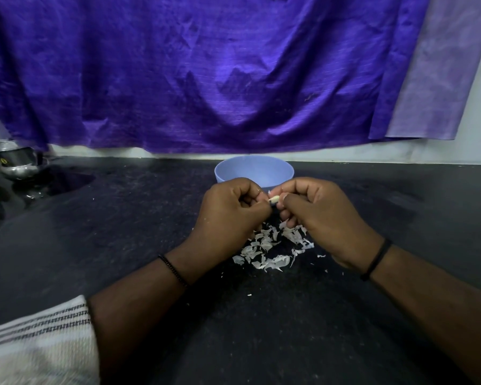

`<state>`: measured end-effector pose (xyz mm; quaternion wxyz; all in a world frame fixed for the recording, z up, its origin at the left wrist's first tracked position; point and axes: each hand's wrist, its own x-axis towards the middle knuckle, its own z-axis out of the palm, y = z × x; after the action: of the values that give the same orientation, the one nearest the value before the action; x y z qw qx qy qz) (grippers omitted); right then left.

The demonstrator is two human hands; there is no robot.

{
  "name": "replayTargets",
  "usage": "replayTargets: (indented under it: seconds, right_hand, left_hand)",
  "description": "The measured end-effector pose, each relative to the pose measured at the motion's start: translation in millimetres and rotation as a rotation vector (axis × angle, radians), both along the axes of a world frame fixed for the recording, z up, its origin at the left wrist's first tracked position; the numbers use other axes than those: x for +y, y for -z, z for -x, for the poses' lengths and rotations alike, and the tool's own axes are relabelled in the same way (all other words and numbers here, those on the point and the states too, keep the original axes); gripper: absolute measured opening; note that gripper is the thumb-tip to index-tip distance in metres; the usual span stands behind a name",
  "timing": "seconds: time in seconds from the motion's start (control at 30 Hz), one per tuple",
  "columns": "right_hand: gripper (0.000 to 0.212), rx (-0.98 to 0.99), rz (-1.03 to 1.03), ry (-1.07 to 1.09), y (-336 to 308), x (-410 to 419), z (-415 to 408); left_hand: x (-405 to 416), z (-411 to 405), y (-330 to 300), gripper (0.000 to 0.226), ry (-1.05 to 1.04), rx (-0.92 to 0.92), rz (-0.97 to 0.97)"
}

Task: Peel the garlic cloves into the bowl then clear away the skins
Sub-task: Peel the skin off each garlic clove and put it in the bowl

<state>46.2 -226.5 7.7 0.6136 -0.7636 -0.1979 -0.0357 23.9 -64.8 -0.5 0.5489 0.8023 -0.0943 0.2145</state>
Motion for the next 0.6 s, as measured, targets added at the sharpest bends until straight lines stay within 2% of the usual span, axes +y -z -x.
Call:
replayTargets:
  seconds: [0.27, 0.5, 0.6]
  right_hand:
    - [0.022, 0.105, -0.179, 0.042, -6.5, -1.1, 0.9]
    - [0.017, 0.189, -0.274, -0.018, -7.4, -2.3, 3.0]
    - [0.012, 0.188, -0.272, -0.047, -7.4, -2.7, 4.5]
  left_hand:
    - [1.1, -0.1, 1.4, 0.014, 0.006, -0.021, -0.030]
    - [1.1, 1.9, 0.5, 0.021, -0.007, -0.015, -0.156]
    - [1.3, 1.9, -0.3, 0.021, 0.004, 0.001, -0.080]
